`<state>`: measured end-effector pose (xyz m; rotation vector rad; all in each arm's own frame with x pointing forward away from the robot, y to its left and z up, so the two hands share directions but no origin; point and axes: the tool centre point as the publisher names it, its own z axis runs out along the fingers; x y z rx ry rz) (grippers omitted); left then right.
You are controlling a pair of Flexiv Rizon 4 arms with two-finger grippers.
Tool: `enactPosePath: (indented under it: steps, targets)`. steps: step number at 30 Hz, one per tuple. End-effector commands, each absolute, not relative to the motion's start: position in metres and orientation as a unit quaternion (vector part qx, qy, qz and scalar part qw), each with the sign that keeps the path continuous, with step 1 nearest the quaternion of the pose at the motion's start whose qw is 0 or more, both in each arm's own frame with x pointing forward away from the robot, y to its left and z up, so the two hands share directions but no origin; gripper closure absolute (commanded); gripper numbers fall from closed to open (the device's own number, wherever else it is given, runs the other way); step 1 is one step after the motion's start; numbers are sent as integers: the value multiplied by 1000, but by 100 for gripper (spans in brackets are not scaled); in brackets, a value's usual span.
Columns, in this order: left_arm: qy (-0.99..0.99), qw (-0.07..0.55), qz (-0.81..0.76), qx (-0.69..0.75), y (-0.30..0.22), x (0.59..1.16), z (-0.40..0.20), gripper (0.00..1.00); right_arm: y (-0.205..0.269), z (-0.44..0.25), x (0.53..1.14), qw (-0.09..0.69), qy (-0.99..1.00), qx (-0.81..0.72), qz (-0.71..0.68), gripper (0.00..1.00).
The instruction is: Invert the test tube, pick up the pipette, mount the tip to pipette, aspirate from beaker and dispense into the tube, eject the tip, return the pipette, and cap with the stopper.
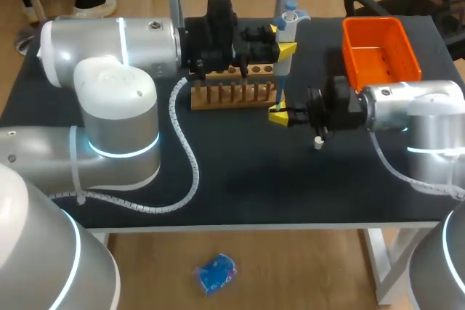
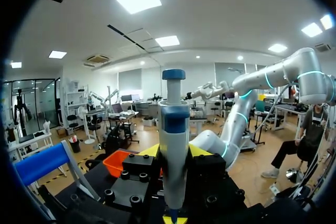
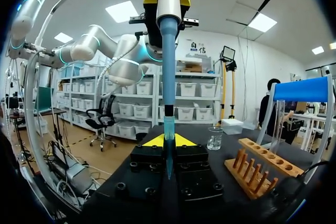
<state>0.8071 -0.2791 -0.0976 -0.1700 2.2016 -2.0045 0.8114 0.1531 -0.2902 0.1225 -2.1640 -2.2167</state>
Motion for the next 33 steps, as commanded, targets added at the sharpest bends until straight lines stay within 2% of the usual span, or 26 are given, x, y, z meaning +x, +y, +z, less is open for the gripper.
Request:
enactPosePath:
  steps: [1, 33]
  targets:
    - [735, 80, -671, -57, -280, 807, -100, 100, 155, -290, 814, 23, -698, 42, -714, 100]
    - [735, 80, -671, -57, -280, 807, -100, 100, 157, -289, 808, 14, -716, 74, -694, 100]
